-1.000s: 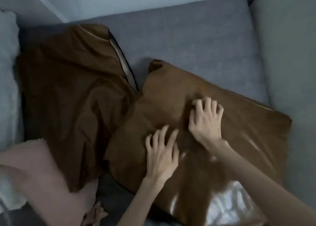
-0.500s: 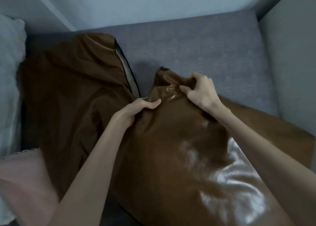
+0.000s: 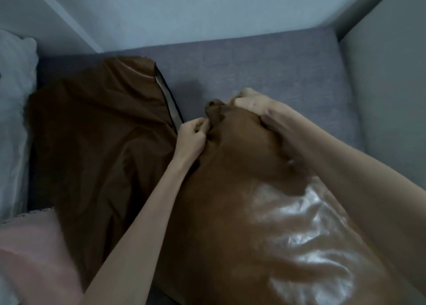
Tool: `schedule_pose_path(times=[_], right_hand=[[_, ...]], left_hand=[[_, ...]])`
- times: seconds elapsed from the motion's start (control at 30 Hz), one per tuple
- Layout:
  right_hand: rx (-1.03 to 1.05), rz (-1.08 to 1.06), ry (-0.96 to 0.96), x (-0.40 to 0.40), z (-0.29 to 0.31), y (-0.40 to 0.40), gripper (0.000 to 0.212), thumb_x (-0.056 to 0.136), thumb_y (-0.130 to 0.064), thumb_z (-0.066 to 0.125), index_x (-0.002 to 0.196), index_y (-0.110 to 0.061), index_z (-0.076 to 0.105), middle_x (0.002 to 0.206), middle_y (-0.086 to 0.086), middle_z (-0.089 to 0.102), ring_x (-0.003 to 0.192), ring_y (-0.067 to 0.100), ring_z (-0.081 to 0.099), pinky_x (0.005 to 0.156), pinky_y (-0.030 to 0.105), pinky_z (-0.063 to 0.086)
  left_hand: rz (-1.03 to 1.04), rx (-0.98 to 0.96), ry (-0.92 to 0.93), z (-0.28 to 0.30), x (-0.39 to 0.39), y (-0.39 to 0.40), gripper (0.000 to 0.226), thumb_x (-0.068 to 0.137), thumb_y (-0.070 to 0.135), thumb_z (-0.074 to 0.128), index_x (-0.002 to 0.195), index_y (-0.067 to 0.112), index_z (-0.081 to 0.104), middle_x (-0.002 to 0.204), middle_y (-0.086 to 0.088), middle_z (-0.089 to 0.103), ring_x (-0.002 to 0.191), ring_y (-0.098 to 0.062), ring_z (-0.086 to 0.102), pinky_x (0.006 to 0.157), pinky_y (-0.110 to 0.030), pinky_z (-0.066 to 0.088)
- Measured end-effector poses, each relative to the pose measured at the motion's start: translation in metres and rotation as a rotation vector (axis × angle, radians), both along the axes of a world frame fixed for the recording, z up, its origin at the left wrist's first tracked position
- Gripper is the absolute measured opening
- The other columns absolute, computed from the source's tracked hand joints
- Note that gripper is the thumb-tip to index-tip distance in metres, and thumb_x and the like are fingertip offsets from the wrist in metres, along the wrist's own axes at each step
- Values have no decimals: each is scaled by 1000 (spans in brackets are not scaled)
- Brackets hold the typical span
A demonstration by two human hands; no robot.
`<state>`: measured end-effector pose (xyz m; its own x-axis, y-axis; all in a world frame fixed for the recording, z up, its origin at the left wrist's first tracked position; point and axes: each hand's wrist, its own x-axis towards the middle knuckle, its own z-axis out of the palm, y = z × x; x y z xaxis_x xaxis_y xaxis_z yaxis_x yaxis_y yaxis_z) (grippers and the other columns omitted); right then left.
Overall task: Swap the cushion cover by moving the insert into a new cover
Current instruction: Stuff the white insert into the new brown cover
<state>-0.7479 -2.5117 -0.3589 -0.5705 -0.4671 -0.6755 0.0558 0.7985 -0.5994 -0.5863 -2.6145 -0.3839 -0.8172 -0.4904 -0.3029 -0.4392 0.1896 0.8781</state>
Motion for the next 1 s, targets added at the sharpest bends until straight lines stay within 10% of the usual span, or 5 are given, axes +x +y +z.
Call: schedule_pose_path(times=[0.17,0.4,0.5,0.73,1.0], right_hand=[[-99,-324,299,-7,-1,-19,13,79,-15,67,67,-14,64,77,3,65,76,15,61,71,25,48],[-116,66,882,73,-10,53,50,90,-30,41,138,-20,44,139,9,48,131,27,39,108,41,30],[279,498,641,120,-43,89,56,101,-36,25,153,-24,11,161,8,8,149,24,5,120,48,4],[265,506,650,164,-39,90,58,101,-35,23,153,-16,9,162,9,3,149,23,0,120,51,0],[66,693,580,351,4,148,78,84,-47,47,151,-16,22,160,17,3,148,34,-1,113,65,10]], left_hand=[[263,-91,18,9,8,-16,39,101,26,46,63,16,45,61,4,43,55,-2,40,56,-24,31],[-231,-778,-137,-9,83,47,53,101,54,20,151,38,18,161,6,13,148,-13,12,120,-36,13],[-443,-659,-553,-45,120,64,63,96,61,13,152,36,-4,163,2,-5,149,-17,-8,120,-49,4],[-353,-674,-319,-31,173,72,54,101,43,17,153,28,18,161,-1,18,149,-16,11,120,-45,14],[856,229,-404,-1,300,127,25,86,-1,53,110,3,52,116,-18,55,104,-30,54,95,-42,46]])
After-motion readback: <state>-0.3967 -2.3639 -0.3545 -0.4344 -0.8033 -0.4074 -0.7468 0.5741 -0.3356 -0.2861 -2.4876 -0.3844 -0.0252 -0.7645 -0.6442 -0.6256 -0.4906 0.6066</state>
